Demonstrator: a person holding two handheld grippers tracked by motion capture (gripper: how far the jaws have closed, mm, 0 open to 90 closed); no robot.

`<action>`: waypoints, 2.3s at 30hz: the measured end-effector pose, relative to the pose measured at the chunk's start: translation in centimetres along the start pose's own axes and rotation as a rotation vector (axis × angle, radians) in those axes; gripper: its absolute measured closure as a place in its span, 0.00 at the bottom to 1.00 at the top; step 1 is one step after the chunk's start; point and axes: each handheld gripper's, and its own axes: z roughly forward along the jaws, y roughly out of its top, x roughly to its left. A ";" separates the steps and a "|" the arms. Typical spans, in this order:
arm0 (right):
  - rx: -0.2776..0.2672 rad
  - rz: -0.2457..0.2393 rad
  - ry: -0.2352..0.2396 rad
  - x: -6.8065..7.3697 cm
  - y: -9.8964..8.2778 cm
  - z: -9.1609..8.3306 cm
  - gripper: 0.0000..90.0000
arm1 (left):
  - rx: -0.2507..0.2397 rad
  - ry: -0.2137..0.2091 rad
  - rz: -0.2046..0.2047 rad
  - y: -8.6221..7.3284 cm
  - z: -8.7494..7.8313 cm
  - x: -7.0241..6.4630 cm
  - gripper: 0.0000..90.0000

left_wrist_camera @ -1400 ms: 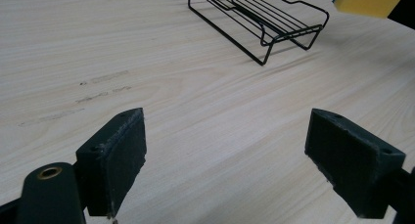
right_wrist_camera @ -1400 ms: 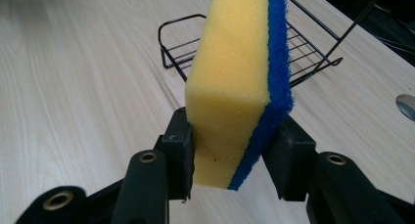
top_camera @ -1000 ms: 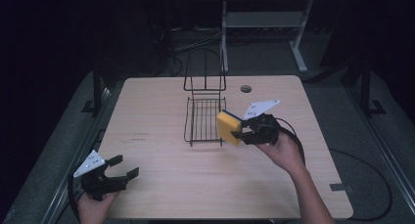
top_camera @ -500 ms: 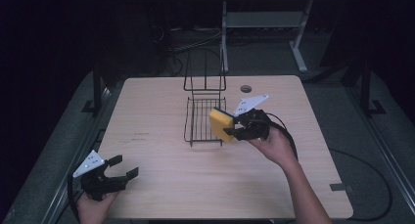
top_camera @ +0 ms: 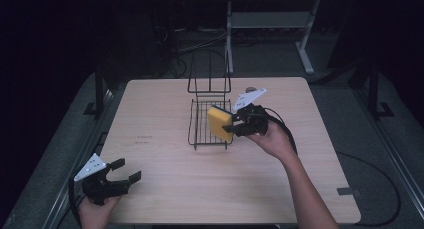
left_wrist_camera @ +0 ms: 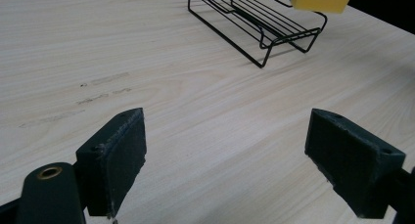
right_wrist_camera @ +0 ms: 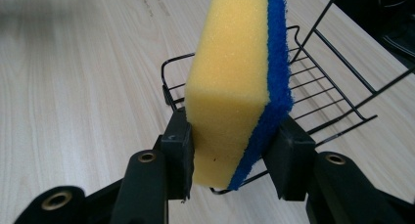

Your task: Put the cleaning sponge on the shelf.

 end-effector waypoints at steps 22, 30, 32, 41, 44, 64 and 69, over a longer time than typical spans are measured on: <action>0.007 -0.001 0.072 -2.0 0.8 3.6 0.62 | 0.001 -0.003 -0.004 0.0 0.0 0.1 0.16; 0.005 -0.001 0.077 -2.2 1.5 4.2 0.62 | -0.004 -0.004 -0.007 0.0 -0.1 0.2 0.16; 0.007 0.000 0.078 -2.3 1.4 4.5 0.61 | -0.004 -0.002 -0.008 0.0 -0.1 0.2 0.16; 0.039 0.003 0.077 -2.6 1.0 5.4 0.60 | 0.001 -0.004 -0.005 0.0 0.0 0.2 0.16; 0.035 0.003 0.078 -2.7 0.8 5.5 0.59 | 0.000 -0.003 -0.007 0.0 0.0 0.2 0.16; 0.046 0.024 0.065 -2.8 0.2 5.5 0.48 | 0.001 -0.006 -0.005 0.0 0.1 0.1 0.16; 0.038 0.027 0.060 -2.7 0.2 5.2 0.44 | 0.001 -0.005 -0.007 0.0 0.2 0.1 0.16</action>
